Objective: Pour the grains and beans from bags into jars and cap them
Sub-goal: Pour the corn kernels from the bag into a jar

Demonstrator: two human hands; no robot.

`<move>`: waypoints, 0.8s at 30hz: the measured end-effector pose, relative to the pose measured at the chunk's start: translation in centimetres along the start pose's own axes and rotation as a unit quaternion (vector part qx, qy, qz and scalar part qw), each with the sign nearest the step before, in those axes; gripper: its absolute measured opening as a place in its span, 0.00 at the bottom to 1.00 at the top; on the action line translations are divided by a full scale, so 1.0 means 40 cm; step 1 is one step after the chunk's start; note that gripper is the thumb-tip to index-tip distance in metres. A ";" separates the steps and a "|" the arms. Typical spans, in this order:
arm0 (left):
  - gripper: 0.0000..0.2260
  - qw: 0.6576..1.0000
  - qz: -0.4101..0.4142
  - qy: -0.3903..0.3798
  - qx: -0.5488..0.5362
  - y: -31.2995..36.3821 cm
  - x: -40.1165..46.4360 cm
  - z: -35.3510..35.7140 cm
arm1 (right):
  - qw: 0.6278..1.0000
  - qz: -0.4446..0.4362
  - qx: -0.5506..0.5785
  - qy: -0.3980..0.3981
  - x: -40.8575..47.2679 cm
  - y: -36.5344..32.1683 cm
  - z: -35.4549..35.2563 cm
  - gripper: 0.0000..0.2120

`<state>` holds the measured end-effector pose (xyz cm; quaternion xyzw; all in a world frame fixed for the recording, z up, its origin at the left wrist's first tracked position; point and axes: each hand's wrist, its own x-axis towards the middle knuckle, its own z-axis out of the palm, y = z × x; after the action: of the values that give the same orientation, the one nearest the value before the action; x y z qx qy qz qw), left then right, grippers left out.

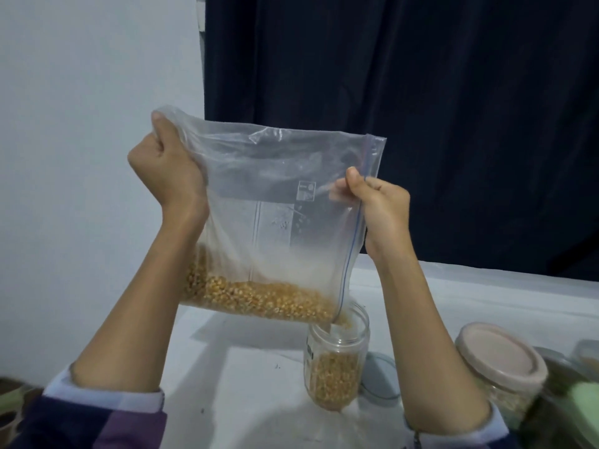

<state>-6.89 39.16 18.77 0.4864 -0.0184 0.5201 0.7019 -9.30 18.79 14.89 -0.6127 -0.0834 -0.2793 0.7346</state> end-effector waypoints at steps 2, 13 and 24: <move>0.23 1.000 -0.002 0.002 0.000 -0.004 0.001 0.000 | 1.000 0.006 -0.001 -0.011 0.004 0.002 0.001 0.10; 0.23 1.000 -0.001 0.005 0.017 -0.005 0.004 0.002 | 1.000 0.005 0.005 -0.014 0.013 0.013 0.002 0.10; 0.23 1.000 -0.013 0.006 0.001 -0.016 0.000 -0.010 | 1.000 0.008 0.008 -0.014 0.012 0.025 0.000 0.10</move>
<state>-6.59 39.45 18.15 0.4847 -0.0073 0.5136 0.7080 -8.40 18.74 14.27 -0.6111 -0.0913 -0.2640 0.7406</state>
